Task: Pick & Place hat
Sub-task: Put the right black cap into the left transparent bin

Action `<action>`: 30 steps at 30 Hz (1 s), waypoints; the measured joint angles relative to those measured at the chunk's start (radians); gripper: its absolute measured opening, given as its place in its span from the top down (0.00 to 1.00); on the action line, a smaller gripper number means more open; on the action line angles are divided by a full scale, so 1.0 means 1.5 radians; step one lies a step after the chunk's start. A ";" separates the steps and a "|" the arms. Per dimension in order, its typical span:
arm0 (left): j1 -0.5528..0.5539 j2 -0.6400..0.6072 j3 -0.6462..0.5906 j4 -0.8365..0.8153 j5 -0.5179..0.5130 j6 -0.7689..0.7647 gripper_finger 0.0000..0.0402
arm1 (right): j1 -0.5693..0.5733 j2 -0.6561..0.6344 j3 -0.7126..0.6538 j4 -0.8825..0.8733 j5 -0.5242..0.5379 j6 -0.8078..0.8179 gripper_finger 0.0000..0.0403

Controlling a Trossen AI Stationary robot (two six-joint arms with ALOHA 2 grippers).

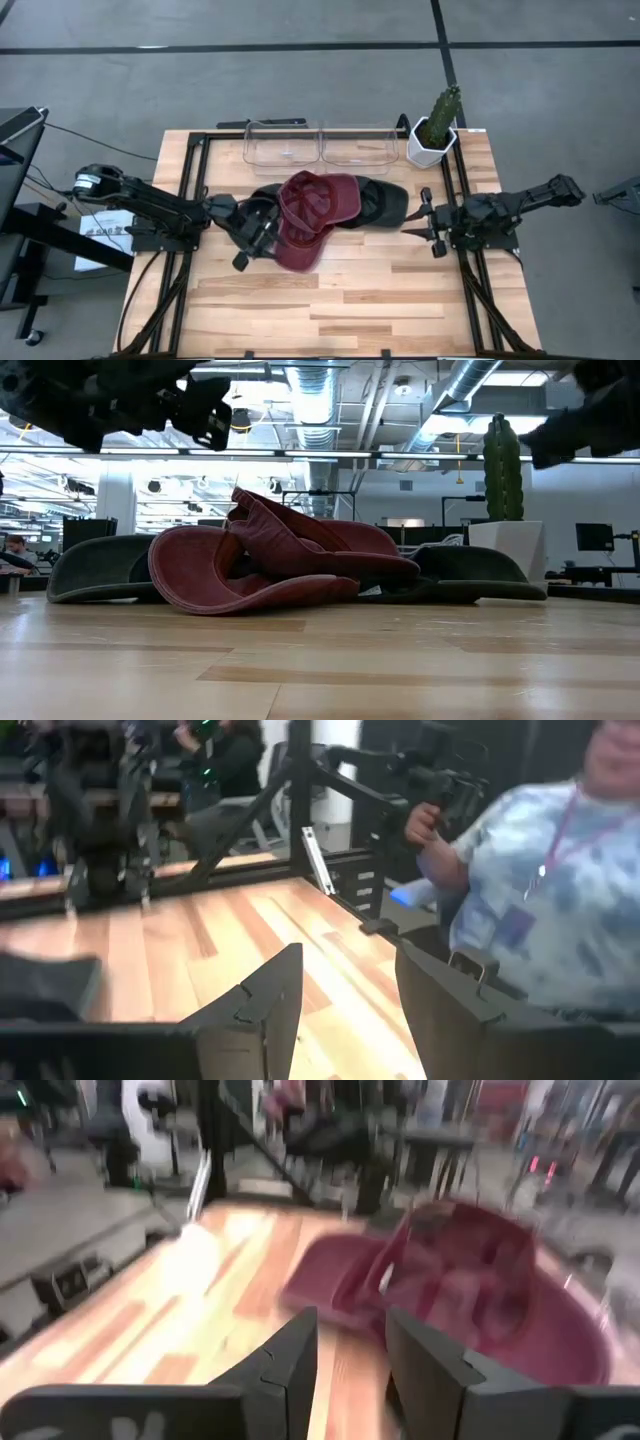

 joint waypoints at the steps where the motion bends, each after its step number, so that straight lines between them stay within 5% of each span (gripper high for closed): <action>1: -0.006 0.000 0.000 0.000 -0.001 0.015 0.60 | 0.000 0.025 0.004 -0.007 0.000 0.004 0.72; 8: -0.027 -0.002 0.000 0.059 -0.003 0.033 0.60 | 0.000 0.214 0.040 -0.010 0.023 0.011 0.72; 14: -0.049 -0.002 0.000 0.069 -0.002 0.031 0.60 | -0.001 0.333 0.087 -0.032 0.208 -0.005 0.72; 20: -0.062 -0.002 -0.001 0.080 -0.001 0.031 0.60 | -0.005 0.379 0.130 -0.110 0.348 0.042 0.72; 30: -0.062 -0.002 -0.001 0.101 -0.002 0.031 0.60 | -0.109 0.383 0.133 -0.206 0.357 0.159 0.72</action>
